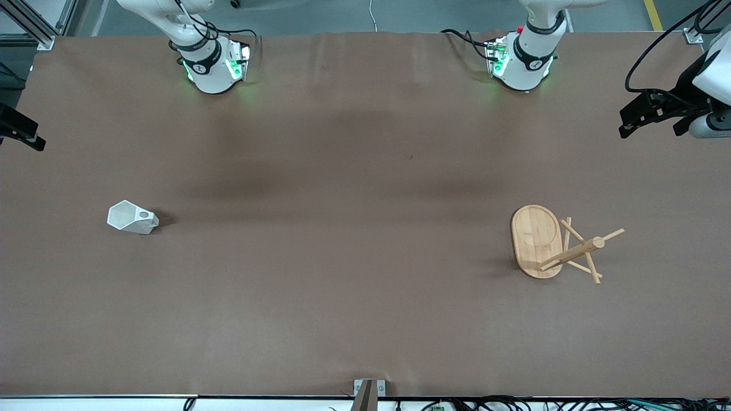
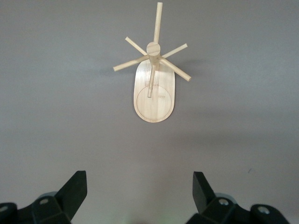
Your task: Hang cup on rack
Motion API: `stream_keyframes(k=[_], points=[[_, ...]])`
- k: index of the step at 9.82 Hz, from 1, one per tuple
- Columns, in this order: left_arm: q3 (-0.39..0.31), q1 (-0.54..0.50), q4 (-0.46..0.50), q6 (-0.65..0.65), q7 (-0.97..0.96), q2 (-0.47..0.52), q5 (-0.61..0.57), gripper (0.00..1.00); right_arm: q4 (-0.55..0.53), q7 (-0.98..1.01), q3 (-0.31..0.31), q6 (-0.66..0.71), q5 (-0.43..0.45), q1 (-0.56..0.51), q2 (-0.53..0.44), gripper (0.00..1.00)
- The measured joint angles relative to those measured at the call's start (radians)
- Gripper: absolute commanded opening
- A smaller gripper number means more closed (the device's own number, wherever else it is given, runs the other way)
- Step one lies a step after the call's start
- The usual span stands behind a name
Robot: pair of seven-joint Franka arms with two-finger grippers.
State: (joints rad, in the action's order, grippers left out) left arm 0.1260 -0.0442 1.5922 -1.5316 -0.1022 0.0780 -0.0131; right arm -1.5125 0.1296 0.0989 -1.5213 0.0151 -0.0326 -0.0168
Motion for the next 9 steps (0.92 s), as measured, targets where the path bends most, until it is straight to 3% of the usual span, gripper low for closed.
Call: stream_keyframes(k=[9], points=[[0.000,-0.003,-0.009,0.003,0.000,-0.002,0.000,1.00,-0.013,0.000,0.001,-0.038,0.000,-0.005,0.017,0.96]])
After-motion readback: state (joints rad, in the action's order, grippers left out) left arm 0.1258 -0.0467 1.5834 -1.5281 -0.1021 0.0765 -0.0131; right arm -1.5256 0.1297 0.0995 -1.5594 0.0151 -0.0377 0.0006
